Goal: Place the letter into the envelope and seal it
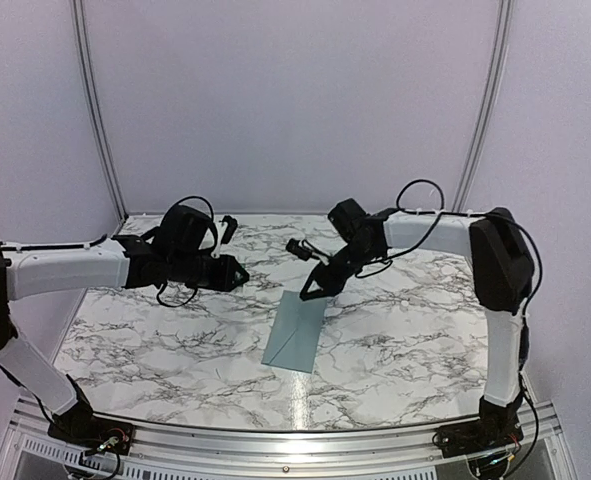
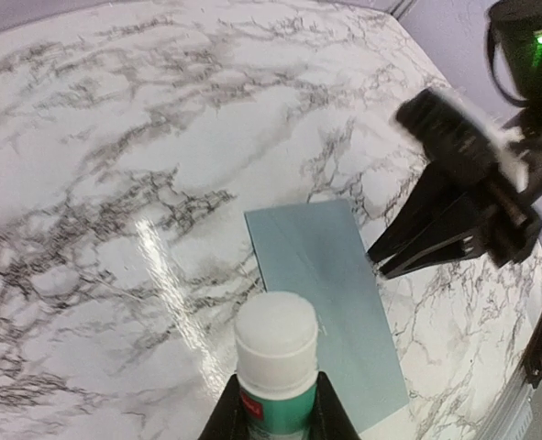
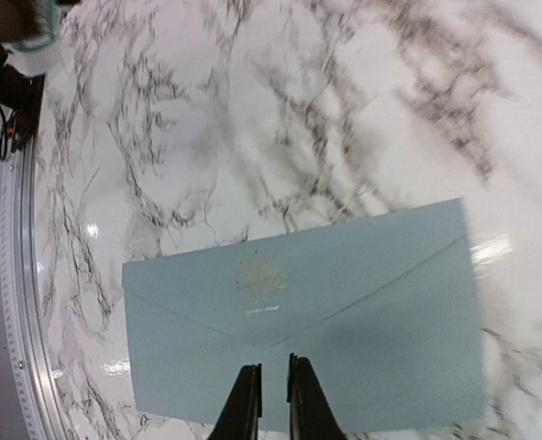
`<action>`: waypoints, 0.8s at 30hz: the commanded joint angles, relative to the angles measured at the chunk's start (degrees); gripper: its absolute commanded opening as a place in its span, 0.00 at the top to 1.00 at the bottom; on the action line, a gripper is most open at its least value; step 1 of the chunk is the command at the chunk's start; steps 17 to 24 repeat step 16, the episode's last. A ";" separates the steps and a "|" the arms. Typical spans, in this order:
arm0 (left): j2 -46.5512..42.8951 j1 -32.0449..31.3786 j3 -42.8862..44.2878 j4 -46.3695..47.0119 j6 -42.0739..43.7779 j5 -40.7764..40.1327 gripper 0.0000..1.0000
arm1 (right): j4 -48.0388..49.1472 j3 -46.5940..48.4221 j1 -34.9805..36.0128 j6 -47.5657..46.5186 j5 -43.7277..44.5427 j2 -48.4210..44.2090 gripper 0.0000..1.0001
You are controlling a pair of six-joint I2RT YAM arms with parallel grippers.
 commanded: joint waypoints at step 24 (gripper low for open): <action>-2.97 7.46 15.15 -11.60 15.28 -13.25 1.00 | 23.90 -18.40 -13.62 7.67 35.70 -39.69 0.01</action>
